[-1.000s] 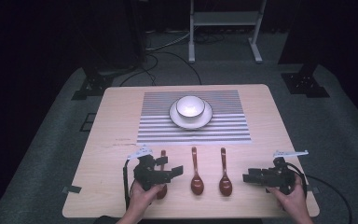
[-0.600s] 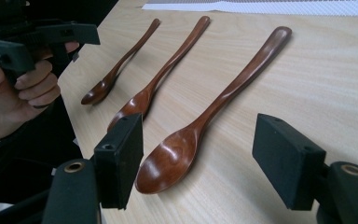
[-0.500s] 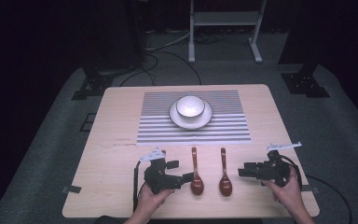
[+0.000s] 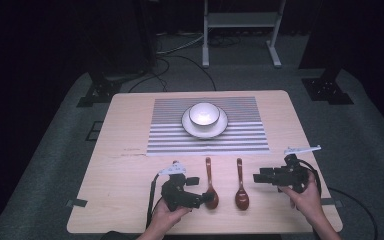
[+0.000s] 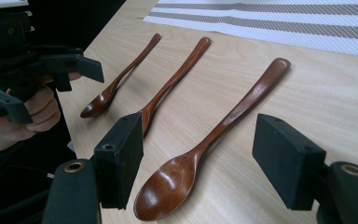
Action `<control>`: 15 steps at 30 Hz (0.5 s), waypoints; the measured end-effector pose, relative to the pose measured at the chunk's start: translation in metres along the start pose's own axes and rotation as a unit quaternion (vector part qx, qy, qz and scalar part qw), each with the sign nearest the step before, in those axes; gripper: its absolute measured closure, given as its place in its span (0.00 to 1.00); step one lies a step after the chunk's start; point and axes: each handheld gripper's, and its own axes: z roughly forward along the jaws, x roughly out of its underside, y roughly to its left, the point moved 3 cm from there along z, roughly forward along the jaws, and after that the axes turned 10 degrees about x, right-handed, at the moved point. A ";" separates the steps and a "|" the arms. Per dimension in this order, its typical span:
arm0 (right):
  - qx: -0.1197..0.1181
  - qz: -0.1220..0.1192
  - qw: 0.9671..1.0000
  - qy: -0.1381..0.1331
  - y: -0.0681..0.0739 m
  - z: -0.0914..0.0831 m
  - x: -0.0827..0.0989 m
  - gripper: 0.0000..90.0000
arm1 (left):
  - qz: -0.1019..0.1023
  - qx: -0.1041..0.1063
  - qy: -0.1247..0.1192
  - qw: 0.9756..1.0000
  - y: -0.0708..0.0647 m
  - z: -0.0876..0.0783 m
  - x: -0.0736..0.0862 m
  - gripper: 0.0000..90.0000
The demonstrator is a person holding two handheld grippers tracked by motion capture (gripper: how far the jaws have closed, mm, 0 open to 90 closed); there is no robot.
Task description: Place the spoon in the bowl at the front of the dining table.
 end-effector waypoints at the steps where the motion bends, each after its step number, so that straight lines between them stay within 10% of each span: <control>1: 0.000 -0.003 1.000 0.000 0.000 0.001 -0.001 0.36 | 0.000 0.002 0.001 1.000 0.000 0.001 0.000 0.06; 15: -0.001 -0.024 1.000 0.015 0.011 0.013 -0.019 0.36 | 0.007 0.026 0.043 0.999 -0.007 0.016 0.009 0.06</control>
